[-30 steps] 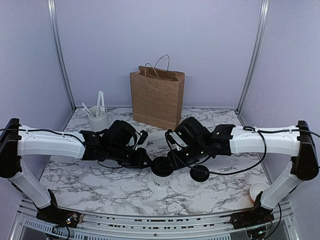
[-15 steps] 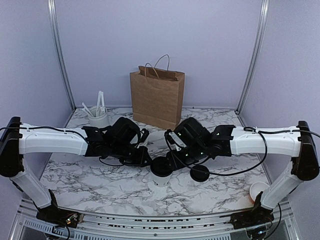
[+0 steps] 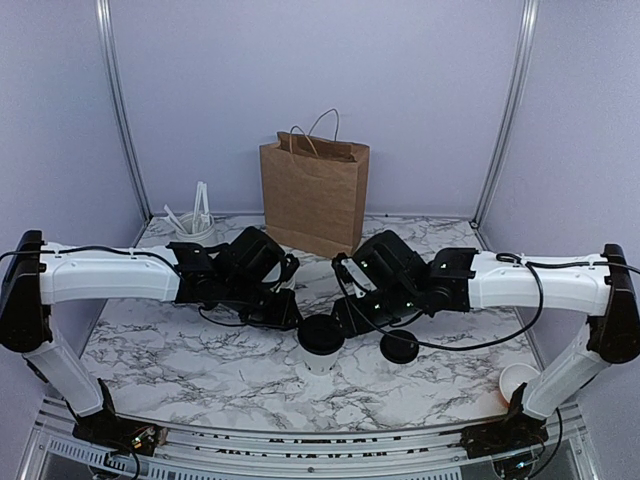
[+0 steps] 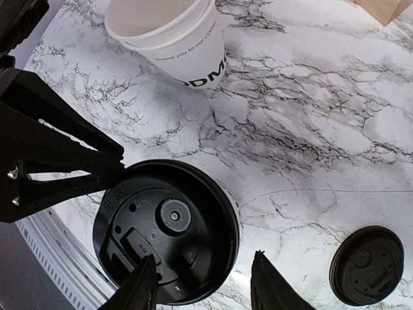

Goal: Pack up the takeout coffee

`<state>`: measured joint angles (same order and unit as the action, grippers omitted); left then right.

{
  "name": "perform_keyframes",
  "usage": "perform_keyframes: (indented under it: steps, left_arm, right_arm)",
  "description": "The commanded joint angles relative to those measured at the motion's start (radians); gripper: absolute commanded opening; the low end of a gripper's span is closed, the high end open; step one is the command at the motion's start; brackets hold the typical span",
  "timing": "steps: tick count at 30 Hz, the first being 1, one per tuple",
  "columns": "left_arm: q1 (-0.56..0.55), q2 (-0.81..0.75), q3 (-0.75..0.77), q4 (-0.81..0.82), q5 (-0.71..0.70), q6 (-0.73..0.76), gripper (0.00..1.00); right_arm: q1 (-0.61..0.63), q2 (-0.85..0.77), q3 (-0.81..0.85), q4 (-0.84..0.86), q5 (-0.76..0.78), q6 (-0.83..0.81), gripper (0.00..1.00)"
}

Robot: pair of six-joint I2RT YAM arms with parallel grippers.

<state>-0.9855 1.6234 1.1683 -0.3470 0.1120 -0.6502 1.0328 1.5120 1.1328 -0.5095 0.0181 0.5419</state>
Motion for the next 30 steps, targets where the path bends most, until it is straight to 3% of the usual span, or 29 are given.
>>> perform_keyframes:
  steps: [1, 22, 30]
  left_arm:
    - [-0.002, -0.005, 0.042, -0.061, -0.002, 0.017, 0.17]
    - [-0.018, 0.008, 0.027, -0.072, 0.018, -0.003, 0.17]
    - [-0.018, 0.013, 0.028, -0.073, 0.009, -0.007, 0.17]
  right_arm:
    - [0.008, -0.025, 0.017, 0.006, 0.015, 0.001, 0.47]
    - [-0.001, -0.043, -0.057, 0.041, -0.003, 0.020, 0.41]
    - [-0.043, -0.128, -0.107, 0.078, -0.032, 0.026, 0.41]
